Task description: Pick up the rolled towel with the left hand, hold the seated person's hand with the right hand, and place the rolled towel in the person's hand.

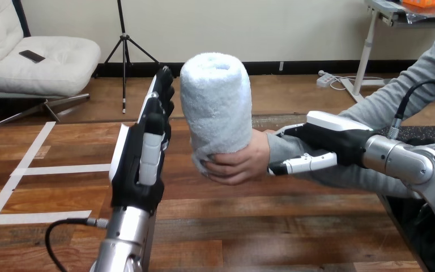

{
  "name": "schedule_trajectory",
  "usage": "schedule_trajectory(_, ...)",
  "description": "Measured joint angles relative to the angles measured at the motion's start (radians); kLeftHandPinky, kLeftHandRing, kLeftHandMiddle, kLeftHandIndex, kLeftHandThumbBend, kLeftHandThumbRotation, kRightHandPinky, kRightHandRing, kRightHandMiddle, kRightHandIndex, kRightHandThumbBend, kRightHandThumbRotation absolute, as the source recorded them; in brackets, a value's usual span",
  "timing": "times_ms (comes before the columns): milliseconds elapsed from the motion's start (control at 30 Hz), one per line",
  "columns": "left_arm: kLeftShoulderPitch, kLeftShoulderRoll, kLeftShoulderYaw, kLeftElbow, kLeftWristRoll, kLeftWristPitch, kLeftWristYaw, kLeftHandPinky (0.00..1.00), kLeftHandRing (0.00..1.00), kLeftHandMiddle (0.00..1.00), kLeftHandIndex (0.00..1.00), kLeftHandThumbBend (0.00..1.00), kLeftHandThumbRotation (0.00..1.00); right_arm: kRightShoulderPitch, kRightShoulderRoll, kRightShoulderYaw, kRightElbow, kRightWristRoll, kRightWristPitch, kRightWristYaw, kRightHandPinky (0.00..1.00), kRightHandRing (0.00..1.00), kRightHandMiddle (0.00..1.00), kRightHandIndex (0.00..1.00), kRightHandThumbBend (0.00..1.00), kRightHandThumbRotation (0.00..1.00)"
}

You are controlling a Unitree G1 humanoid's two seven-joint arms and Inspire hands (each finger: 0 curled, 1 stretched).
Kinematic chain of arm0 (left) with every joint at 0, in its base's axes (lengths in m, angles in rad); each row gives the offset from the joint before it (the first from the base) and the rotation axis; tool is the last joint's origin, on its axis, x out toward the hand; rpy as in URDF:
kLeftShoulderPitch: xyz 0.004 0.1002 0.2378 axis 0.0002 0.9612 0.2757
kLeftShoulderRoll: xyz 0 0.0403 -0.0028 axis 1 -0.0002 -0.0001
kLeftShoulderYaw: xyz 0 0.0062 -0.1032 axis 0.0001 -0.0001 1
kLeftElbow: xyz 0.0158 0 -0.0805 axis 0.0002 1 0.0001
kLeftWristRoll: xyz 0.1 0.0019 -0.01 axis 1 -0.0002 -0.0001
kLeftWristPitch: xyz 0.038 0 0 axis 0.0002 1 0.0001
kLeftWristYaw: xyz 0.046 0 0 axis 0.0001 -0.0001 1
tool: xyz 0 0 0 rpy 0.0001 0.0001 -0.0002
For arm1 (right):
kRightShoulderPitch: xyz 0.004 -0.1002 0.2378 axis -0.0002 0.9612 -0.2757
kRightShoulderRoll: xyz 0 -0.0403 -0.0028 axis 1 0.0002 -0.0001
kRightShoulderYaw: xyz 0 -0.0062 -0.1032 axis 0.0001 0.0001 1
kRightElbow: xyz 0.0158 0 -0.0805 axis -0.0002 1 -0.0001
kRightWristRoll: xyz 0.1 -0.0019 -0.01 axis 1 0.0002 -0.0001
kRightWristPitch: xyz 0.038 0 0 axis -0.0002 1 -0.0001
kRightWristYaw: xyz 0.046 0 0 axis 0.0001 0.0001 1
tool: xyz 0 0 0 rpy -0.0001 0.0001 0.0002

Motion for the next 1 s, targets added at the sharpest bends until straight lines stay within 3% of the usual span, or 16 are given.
schedule_trajectory(633,0.109,0.003,0.0,-0.121,-0.03,0.033,-0.012,0.99,1.0,1.0,0.97,0.96,1.0,0.075,0.0,-0.021,-0.082,0.044,0.021,0.002,0.75,0.87,0.89,0.91,1.0,1.0)
schedule_trajectory(800,0.136,0.006,-0.001,-0.149,-0.033,0.033,-0.017,0.98,0.99,1.0,0.97,0.95,1.0,0.109,0.0,-0.044,-0.1,0.069,0.035,-0.001,0.76,0.87,0.9,0.92,1.0,1.0)
schedule_trajectory(1000,0.173,0.013,-0.003,-0.182,-0.034,0.033,-0.026,0.96,0.99,0.99,0.97,0.94,0.99,0.161,0.002,-0.089,-0.117,0.138,0.032,-0.008,0.78,0.88,0.91,0.92,1.0,1.0)
